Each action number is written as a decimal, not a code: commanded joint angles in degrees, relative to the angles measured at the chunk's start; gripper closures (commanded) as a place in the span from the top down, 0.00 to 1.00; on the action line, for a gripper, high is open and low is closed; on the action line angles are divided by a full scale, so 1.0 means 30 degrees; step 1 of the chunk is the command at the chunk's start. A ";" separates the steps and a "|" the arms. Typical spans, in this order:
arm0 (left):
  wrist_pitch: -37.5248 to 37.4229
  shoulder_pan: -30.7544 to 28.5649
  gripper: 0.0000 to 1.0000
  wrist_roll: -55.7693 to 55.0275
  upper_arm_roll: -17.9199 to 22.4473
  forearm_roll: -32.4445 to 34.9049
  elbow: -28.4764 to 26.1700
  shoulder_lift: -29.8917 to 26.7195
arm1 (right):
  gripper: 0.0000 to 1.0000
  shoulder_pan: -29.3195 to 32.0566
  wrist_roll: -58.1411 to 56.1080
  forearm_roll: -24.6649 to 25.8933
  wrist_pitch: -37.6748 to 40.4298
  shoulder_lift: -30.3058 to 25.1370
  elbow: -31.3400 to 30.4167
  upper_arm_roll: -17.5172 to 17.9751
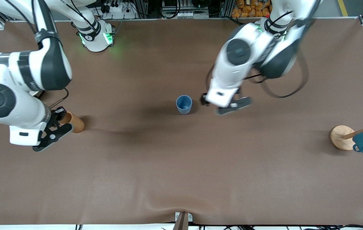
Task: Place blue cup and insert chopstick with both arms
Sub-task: 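Set the blue cup mid-table with the left gripper while the right gripper lifts the chopstick, then carry the chopstick over the blue cup with the right gripper while the left gripper withdraws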
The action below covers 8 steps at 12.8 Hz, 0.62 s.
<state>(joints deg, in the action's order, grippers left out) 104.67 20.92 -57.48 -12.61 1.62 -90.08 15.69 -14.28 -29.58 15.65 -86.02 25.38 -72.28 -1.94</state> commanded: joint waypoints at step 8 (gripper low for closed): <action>-0.3426 -0.8140 1.00 0.8454 -0.0220 0.0455 0.2196 -0.2621 | 0.00 -0.1857 0.2003 -0.2017 -0.0355 -0.0199 0.1036 -0.0026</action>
<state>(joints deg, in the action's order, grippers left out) 96.06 -0.11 -37.19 -12.47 1.68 -83.52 9.92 -18.63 -26.92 12.76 -86.23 25.37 -69.71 -1.95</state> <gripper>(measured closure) 0.000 0.907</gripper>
